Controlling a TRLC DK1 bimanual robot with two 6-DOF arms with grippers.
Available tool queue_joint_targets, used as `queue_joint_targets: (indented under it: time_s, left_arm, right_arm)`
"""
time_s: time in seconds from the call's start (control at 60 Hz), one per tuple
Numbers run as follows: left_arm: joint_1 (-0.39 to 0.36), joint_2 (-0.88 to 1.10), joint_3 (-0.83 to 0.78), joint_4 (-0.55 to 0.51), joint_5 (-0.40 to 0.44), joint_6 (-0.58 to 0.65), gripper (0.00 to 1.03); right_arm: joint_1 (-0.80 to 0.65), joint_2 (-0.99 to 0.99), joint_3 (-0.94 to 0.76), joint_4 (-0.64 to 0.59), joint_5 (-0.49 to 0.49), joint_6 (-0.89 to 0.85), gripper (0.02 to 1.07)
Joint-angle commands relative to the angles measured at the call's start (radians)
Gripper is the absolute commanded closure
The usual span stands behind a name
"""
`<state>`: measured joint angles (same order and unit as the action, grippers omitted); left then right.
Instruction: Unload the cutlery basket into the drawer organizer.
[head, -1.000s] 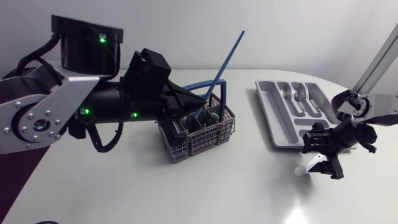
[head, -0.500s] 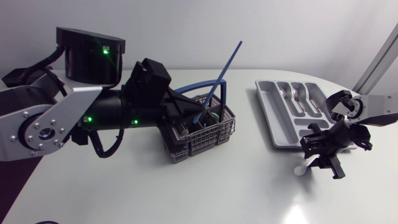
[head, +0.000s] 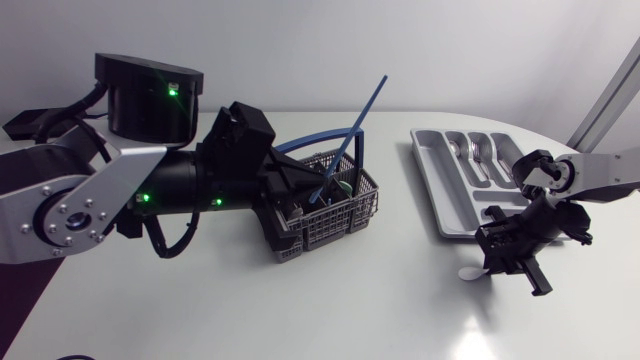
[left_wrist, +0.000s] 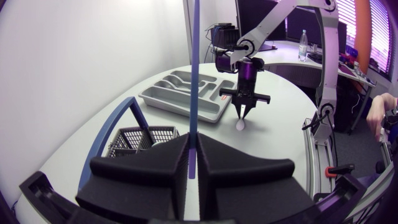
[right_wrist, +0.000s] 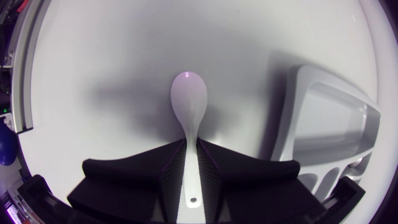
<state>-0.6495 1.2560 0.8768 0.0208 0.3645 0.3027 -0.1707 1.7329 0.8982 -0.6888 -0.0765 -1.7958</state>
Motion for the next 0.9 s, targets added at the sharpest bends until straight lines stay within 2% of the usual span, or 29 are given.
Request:
queue_joint_targets:
  time_s: [0.0, 0.2, 0.4, 0.65, 0.883]
  left_arm:
    - [0.001, -0.001, -0.025, 0.011, 0.001, -0.007, 1.00]
    - [-0.006, -0.006, -0.029, 0.011, 0.001, -0.007, 1.00]
    - [-0.006, -0.015, -0.032, 0.010, 0.001, -0.010, 1.00]
    - [-0.006, -0.026, -0.030, 0.010, 0.001, -0.014, 1.00]
    - [-0.012, -0.026, -0.030, 0.025, 0.001, -0.027, 1.00]
  right_arm:
    - [0.007, -0.018, -0.027, -0.077, -0.035, 0.009, 0.91]
    - [-0.056, -0.088, 0.061, -0.209, -0.118, -0.005, 0.91]
    - [-0.147, -0.070, 0.206, -0.252, -0.143, -0.043, 0.91]
    - [-0.247, 0.068, 0.424, -0.233, -0.147, -0.082, 0.91]
    - [-0.257, 0.139, 0.407, -0.123, -0.128, -0.120, 0.91]
